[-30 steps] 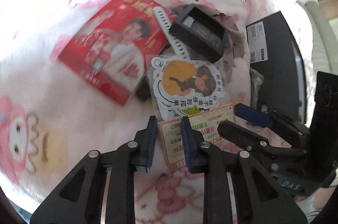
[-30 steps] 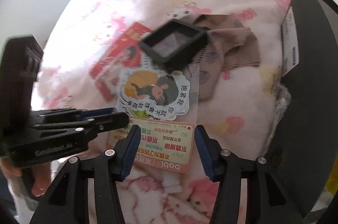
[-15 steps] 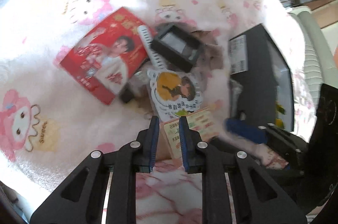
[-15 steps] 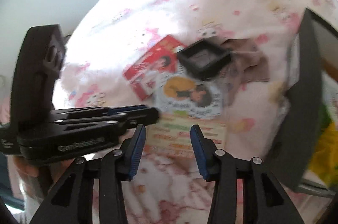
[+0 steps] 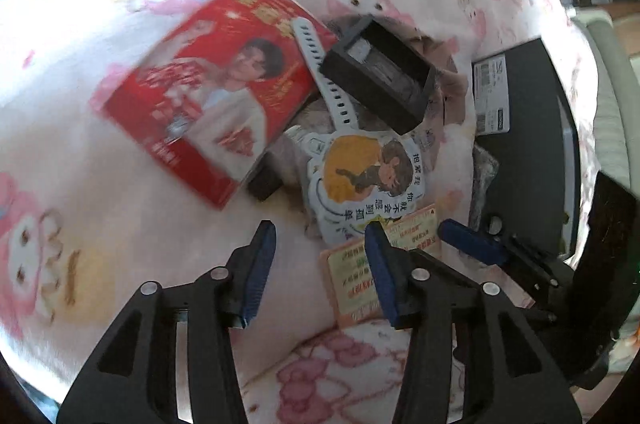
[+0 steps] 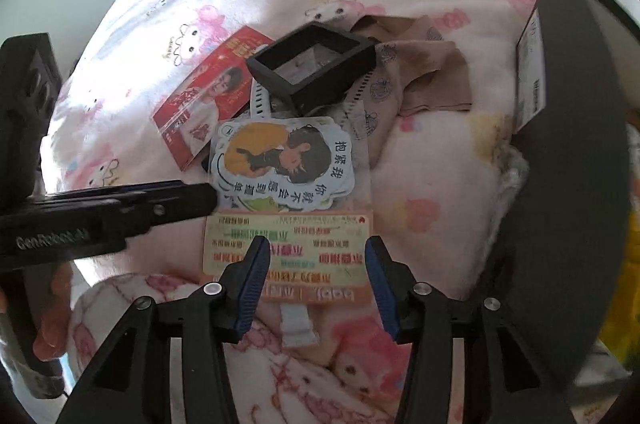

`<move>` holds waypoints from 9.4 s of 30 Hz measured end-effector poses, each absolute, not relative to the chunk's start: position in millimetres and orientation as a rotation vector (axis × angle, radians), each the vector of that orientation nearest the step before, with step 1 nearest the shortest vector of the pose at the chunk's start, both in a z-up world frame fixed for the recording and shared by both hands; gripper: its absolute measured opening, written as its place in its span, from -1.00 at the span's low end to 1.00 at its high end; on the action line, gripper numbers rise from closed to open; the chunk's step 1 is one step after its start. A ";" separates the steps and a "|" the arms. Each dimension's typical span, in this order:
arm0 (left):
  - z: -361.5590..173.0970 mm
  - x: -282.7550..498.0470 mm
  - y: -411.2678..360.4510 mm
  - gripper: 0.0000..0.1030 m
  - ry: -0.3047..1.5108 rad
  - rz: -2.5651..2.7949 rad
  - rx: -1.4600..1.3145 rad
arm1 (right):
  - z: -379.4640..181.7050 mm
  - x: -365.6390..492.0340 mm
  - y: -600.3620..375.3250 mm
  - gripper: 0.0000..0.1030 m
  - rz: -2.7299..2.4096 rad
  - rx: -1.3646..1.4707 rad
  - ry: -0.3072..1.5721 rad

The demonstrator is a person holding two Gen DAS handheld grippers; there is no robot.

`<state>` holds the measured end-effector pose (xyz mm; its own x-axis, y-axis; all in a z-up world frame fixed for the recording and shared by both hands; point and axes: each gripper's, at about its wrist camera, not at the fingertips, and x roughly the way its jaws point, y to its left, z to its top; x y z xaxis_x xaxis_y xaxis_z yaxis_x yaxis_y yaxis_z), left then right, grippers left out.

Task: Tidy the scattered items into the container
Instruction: 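Grasp the green-and-yellow card with cartoon sticker using the right gripper, lift, then carry the card over the black box and release it inside, then withdraw the right gripper from the box back toward the scattered items, then grasp the red photo card with the right gripper and lift it, then carry the red photo card over the black box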

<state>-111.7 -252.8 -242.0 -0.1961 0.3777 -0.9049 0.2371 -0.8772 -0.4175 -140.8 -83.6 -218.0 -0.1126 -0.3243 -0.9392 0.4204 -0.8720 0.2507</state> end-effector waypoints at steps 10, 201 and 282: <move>-218.6 -100.3 -282.4 -1.00 -0.726 2.378 -1.802 | -216.9 -151.2 -89.7 -0.12 -2.045 1.673 0.079; -239.9 -133.0 -372.2 -0.28 -0.749 2.718 -1.798 | -224.8 -166.3 -156.4 0.04 -1.866 1.613 0.066; -93.7 -34.0 -212.7 -0.47 -0.726 2.564 -1.431 | -82.8 -66.4 -64.8 -0.11 -1.969 1.317 -0.105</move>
<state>-34.0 -212.7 -93.7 -0.5470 0.3249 -0.7715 0.1275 -0.8785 -0.4604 -66.4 -64.8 -82.8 -0.1876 -0.6203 -0.7616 0.5362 -0.7143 0.4497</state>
